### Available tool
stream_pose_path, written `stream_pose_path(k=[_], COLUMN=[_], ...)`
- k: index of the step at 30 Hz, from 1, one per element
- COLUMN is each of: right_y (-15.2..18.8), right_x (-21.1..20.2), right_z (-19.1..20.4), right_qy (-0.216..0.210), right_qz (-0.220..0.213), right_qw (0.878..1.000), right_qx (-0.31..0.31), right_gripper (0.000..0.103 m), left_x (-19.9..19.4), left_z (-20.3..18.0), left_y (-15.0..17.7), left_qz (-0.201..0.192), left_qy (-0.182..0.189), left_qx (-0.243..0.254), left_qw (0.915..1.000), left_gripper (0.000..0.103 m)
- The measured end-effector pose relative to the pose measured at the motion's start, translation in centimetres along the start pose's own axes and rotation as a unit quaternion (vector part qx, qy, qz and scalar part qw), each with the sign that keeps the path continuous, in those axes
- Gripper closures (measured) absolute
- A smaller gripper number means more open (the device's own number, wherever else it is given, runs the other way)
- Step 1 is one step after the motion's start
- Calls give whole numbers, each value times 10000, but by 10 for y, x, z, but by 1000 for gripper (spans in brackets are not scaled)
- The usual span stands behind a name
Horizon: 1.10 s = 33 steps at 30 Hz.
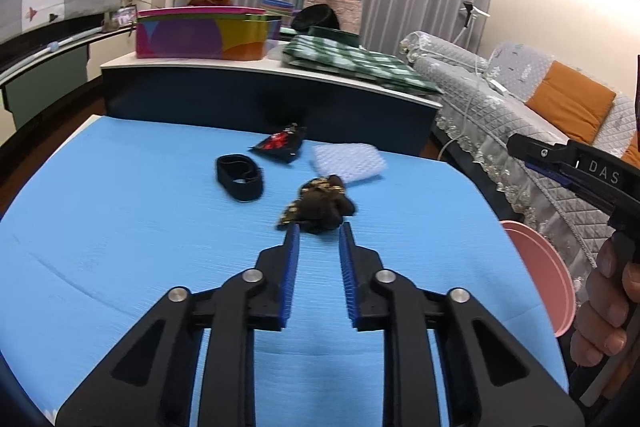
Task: Collect trash
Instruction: 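Move both grippers back over the table toward the brown cloth and black band, then grasp the brown patterned cloth with the right gripper while the left grasps the black band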
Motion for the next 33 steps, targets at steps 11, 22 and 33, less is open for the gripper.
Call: stream_pose_path(k=[11, 22, 33], right_y=[33, 53, 74], right_x=[59, 99, 124], right_z=[29, 65, 79], right_qy=[-382, -663, -721], right_qz=[531, 878, 1239], right_qw=[9976, 9939, 9891], right_qx=[220, -110, -334], right_gripper=[64, 61, 60], left_x=[22, 52, 92], left_z=[43, 68, 89], left_y=[0, -10, -30], left_qz=[71, 279, 364], left_qy=[-314, -382, -469], left_qx=[-99, -254, -545], left_qw=[9994, 9986, 9967], left_gripper=[87, 87, 87])
Point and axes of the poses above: each gripper's, at about its wrist camera, not at the fingertips, and x roughly the way its jaws point, z to its left, y to its underside, the point moved 8 cm from there along x, roughly the way its jaws point, and after that the axes turned 5 degrees about x, right-handed, at the moved point
